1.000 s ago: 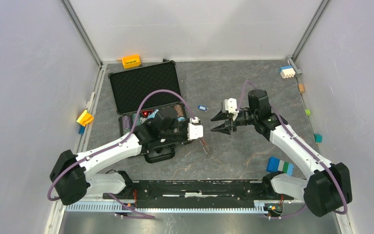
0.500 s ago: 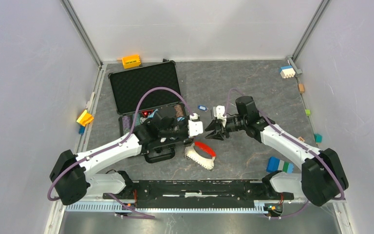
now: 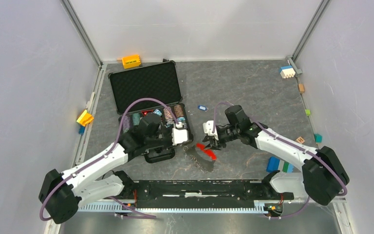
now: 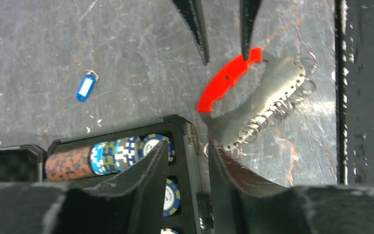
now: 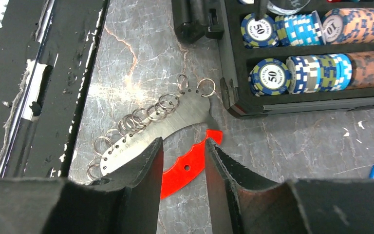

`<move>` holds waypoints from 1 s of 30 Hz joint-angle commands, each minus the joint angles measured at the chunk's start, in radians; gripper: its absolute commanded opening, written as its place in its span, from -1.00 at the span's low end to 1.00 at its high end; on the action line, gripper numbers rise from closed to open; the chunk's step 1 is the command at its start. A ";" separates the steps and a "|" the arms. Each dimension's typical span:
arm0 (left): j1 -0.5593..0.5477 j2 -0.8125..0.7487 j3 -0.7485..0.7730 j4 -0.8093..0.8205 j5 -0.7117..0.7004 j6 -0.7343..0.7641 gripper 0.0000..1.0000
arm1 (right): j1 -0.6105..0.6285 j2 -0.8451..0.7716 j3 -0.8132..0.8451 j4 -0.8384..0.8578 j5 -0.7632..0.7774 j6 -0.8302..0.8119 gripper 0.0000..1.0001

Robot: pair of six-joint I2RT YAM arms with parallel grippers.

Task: Put the keys on the keyring

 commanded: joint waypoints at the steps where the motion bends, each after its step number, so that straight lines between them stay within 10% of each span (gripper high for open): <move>1: 0.012 -0.008 -0.055 -0.086 0.110 0.129 -0.10 | 0.018 0.037 0.015 0.008 0.063 -0.032 -0.18; 30: -0.131 0.416 0.071 -0.086 -0.114 0.305 -0.15 | -0.016 -0.106 -0.048 -0.043 0.151 -0.047 -0.20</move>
